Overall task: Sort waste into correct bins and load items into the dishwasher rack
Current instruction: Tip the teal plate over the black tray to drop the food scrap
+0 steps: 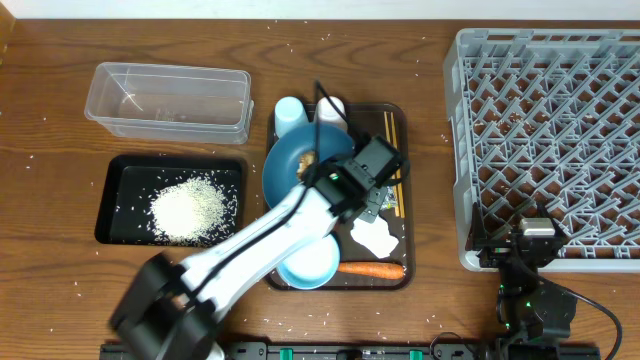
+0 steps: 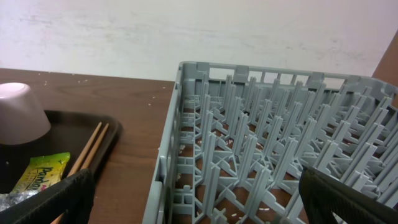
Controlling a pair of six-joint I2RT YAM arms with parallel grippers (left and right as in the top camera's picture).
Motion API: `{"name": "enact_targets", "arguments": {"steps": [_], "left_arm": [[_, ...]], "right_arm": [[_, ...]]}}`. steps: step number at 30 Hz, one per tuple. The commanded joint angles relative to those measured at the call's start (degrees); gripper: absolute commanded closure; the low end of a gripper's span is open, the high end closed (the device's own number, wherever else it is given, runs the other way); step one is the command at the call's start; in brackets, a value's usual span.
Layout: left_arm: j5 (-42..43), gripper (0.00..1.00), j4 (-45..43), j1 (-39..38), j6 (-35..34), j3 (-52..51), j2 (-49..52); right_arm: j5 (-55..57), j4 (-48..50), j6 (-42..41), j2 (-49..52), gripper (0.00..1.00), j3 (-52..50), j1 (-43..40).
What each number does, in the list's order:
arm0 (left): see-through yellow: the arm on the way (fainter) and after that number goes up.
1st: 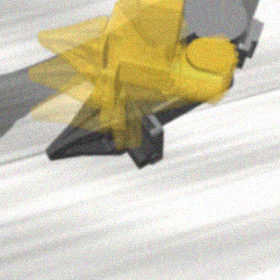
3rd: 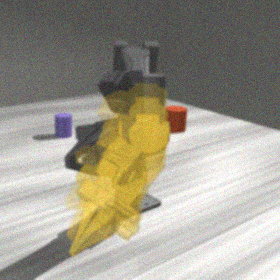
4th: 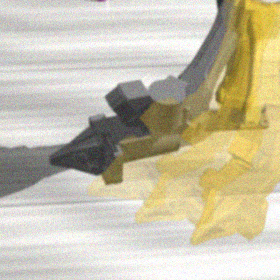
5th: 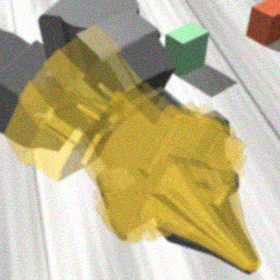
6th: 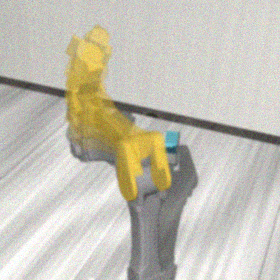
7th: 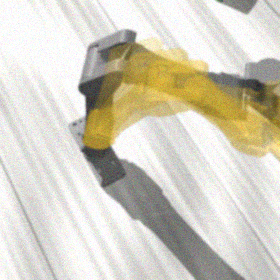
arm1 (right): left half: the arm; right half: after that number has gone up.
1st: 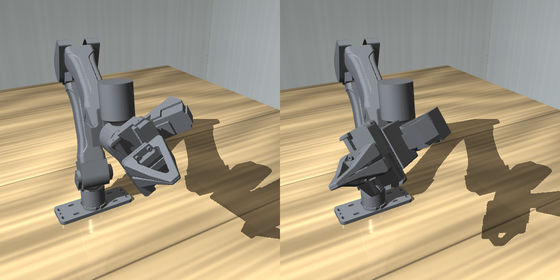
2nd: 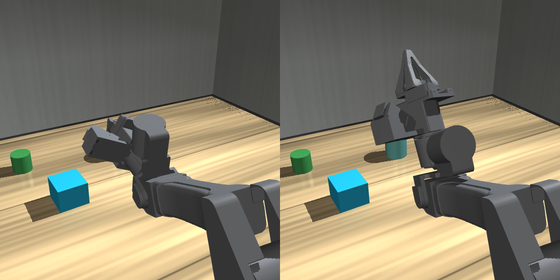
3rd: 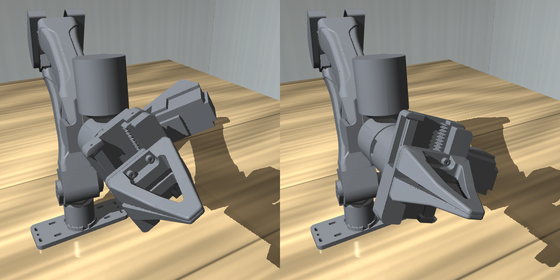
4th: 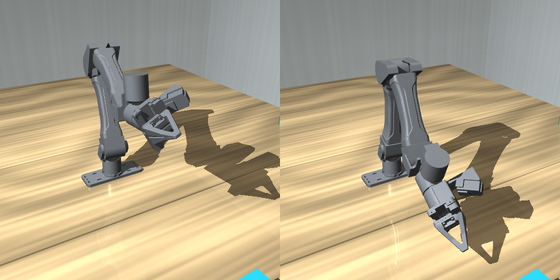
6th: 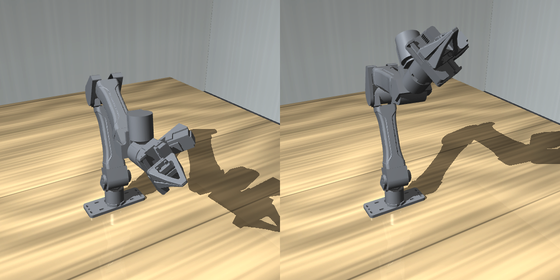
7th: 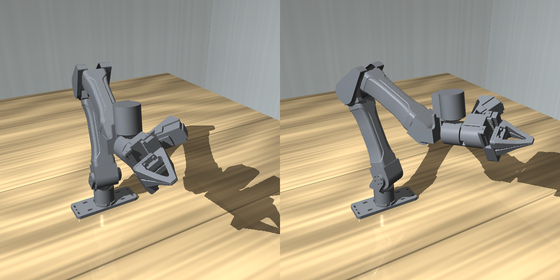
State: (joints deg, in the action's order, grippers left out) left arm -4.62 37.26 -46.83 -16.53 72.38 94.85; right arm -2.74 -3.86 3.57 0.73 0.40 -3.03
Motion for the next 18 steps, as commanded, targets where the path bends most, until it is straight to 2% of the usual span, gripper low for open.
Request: {"name": "enact_targets", "arguments": {"steps": [1, 6, 10, 13, 18], "left_arm": [[1.22, 0.94, 0.28, 0.15, -2.4, -0.35, -5.07], [2.54, 0.94, 1.46, 2.36, -5.22, -0.37, -10.56], [9.2, 0.94, 3.39, 9.4, -7.04, -0.37, -14.1], [18.25, 0.94, 4.26, 17.33, -6.99, -0.37, -15.23], [35.1, 0.94, 7.65, 31.93, -2.78, -0.39, -15.19]], "right_arm": [[0.39, -0.24, -0.09, -0.09, 0.01, -0.09, 0.59], [0.39, -0.24, -0.09, -0.09, 0.01, -0.09, 0.59], [0.39, -0.24, -0.09, -0.09, 0.01, -0.09, 0.59], [0.39, -0.24, -0.09, -0.09, 0.01, -0.09, 0.59], [0.37, -0.24, -0.09, -0.09, 0.01, -0.09, 0.59]]}}
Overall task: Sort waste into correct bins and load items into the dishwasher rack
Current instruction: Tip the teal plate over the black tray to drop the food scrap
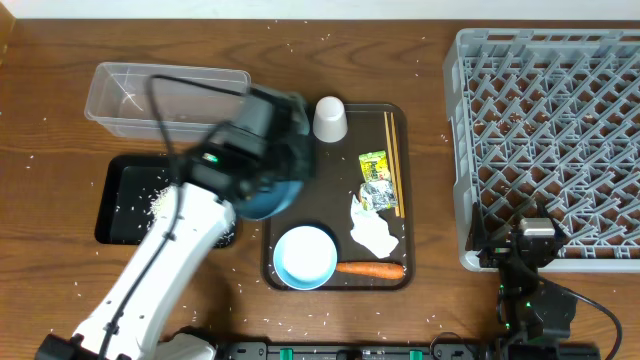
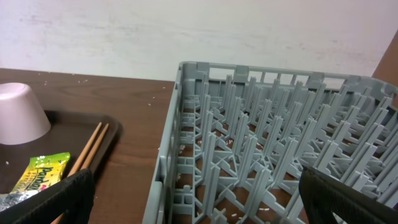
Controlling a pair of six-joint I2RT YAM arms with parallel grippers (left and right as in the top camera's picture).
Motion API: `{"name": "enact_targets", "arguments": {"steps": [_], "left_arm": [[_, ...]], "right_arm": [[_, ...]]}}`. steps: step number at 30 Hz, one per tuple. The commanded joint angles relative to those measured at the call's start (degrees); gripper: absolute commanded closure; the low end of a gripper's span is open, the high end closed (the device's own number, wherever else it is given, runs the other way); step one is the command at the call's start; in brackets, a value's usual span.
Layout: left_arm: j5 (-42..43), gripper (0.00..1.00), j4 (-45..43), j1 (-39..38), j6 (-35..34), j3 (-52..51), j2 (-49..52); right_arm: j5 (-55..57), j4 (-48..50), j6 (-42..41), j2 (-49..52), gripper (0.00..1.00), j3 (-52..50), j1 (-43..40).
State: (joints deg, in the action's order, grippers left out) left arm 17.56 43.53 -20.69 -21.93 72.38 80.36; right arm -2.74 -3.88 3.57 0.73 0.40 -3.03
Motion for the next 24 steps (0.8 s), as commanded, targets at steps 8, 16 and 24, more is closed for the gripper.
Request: {"name": "enact_targets", "arguments": {"steps": [8, 16, 24], "left_arm": [[36.96, 0.94, 3.8, 28.06, 10.64, -3.41, -0.68], [61.68, 0.94, 3.74, 48.17, 20.2, -11.41, 0.04], [72.57, 0.94, 4.17, 60.15, 20.96, -12.92, 1.73]], "right_arm": [[0.39, -0.22, -0.09, -0.09, 0.01, -0.09, 0.59], [0.37, -0.22, -0.09, -0.09, 0.01, -0.09, 0.59], [0.39, -0.22, -0.09, -0.09, 0.01, -0.09, 0.59]]}}
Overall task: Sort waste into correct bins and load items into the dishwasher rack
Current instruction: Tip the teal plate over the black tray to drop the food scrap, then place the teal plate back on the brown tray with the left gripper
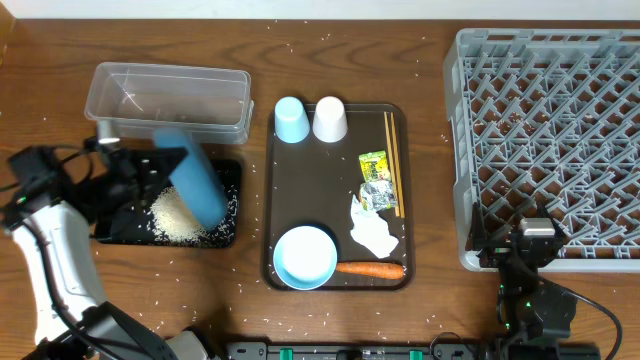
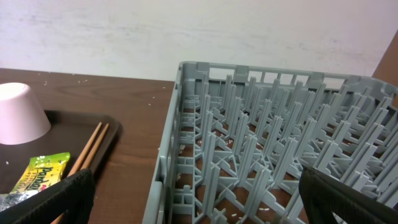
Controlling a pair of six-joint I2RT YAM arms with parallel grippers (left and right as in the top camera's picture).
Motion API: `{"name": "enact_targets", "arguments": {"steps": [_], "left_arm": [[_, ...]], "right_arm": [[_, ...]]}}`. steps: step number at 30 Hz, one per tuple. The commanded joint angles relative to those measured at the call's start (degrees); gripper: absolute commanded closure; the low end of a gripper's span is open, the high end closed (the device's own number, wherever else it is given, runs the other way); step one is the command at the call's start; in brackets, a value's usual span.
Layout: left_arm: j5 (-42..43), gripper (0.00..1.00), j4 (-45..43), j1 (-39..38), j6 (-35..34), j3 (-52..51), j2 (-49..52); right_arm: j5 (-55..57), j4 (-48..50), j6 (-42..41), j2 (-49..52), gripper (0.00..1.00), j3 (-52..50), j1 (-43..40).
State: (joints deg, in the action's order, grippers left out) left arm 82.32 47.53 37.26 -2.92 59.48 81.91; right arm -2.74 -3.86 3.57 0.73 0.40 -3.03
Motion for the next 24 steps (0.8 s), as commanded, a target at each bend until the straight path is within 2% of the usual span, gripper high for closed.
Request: {"name": "enact_targets", "arguments": {"steps": [1, 12, 15, 17, 20, 24], "left_arm": [[7.8, 0.94, 0.46, 2.75, 1.79, -0.02, 0.17], [7.8, 0.94, 0.39, 6.29, 1.84, -0.02, 0.17], [7.78, 0.94, 3.08, 5.66, 1.86, -0.02, -0.07], [6.32, 0.94, 3.34, 4.24, 1.9, -0.02, -0.57], [-1.73, 0.94, 5.01, -0.17, 2.21, -0.02, -2.67], [-6.78, 0.94, 5.77, -9.81, 2.45, 0.09, -7.85]], "right_arm": [[0.39, -0.24, -0.09, -0.09, 0.01, -0.09, 0.59], [0.39, -0.24, -0.09, -0.09, 0.01, -0.09, 0.59], [0.37, -0.24, -0.07, -0.09, 0.01, -0.09, 0.59], [0.39, -0.24, -0.09, -0.09, 0.01, -0.09, 0.59], [0.37, -0.24, -0.09, -0.09, 0.01, -0.09, 0.59], [0.39, -0.24, -0.09, -0.09, 0.01, -0.09, 0.59]]}}
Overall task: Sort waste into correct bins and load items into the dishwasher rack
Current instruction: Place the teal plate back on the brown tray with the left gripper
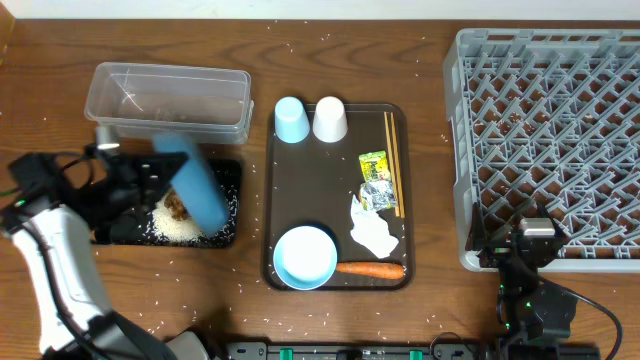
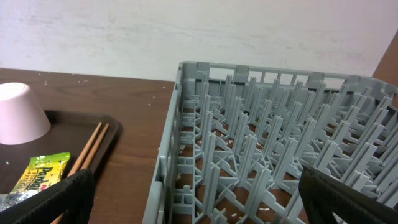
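Observation:
My left gripper (image 1: 157, 179) is shut on the rim of a dark blue plate (image 1: 195, 188), which it holds steeply tilted over the black tray (image 1: 112, 230) of rice. Brown food scraps (image 1: 178, 205) lie on the rice heap. On the brown serving tray (image 1: 275, 190) are a blue cup (image 1: 291, 120), a pink cup (image 1: 330, 118), chopsticks (image 1: 392, 160), a green wrapper (image 1: 373, 163), a crumpled napkin (image 1: 372, 233), a light blue bowl (image 1: 305, 257) and a carrot (image 1: 372, 269). My right gripper (image 2: 205, 205) stands open at the near left corner of the grey dishwasher rack (image 2: 249, 137).
A clear plastic bin (image 1: 170, 98) stands behind the black tray. The dishwasher rack (image 1: 550, 130) fills the right side of the table. Rice grains are scattered over the wood. The right wrist view also shows the pink cup (image 2: 18, 115) and the chopsticks (image 2: 87, 152).
Brown food scraps now lie on the rice heap under the tilted plate, where none showed before. The left arm and plate have shifted only slightly. The right arm has not moved.
My left gripper was at the dark blue plate with scraps on the serving tray. Then the plate was at the tray's left edge, held off it. Then it was tilted over the black tray, and now its scraps lie on the rice. The right arm stayed still.

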Controlling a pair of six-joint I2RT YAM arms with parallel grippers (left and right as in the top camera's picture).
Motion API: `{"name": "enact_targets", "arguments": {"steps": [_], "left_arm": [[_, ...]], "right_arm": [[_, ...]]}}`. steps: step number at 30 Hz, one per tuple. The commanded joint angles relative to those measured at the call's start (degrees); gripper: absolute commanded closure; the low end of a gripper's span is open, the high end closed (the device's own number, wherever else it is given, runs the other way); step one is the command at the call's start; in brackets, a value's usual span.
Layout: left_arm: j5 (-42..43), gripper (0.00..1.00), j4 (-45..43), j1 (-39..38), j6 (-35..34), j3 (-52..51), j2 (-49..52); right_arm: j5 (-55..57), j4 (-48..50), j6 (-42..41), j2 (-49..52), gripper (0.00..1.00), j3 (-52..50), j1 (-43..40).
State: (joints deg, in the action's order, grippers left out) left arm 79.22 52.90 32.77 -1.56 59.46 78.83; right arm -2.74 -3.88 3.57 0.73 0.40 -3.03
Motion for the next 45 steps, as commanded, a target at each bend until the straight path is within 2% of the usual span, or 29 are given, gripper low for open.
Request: {"name": "enact_targets", "arguments": {"steps": [1, 3, 6, 8, 13, 18, 22, 26, 36, 45], "left_arm": [[-3.69, 0.94, 0.11, -7.8, 1.07, 0.37, -6.25], [-7.02, 0.94, -1.51, -13.2, -1.51, 1.29, -9.51], [-21.59, 0.94, -6.73, -22.08, -11.78, 2.16, -14.53], [-31.45, 0.94, -8.85, -28.2, -15.15, 2.16, -17.2], [-51.23, 0.94, -11.87, -45.75, -19.3, 2.14, -19.26], [-69.37, 0.94, -15.58, -61.75, -22.18, 2.12, -15.56], [-75.41, 0.94, -21.46, -69.94, -22.34, 2.12, -9.86], [-78.86, 0.94, -26.03, -73.59, -22.32, 2.12, -3.1], [-78.9, 0.94, -29.16, -74.97, -22.01, 2.12, 9.07], [-83.67, 0.94, -30.75, -74.95, -21.22, 2.12, 11.63]], "right_arm": [[0.39, -0.22, -0.09, -0.09, 0.01, -0.09, 0.59], [0.39, -0.22, -0.09, -0.09, 0.01, -0.09, 0.59], [0.39, -0.22, -0.09, -0.09, 0.01, -0.09, 0.59], [0.39, -0.22, -0.09, -0.09, 0.01, -0.09, 0.59], [0.39, -0.22, -0.09, -0.09, 0.01, -0.09, 0.59], [0.37, -0.22, -0.09, -0.09, 0.01, -0.09, 0.59], [0.37, -0.22, -0.09, -0.09, 0.01, -0.09, 0.59], [0.39, -0.22, -0.09, -0.09, 0.01, -0.09, 0.59], [0.37, -0.22, -0.09, -0.09, 0.01, -0.09, 0.59], [0.39, -0.22, -0.09, -0.09, 0.01, -0.09, 0.59]]}}
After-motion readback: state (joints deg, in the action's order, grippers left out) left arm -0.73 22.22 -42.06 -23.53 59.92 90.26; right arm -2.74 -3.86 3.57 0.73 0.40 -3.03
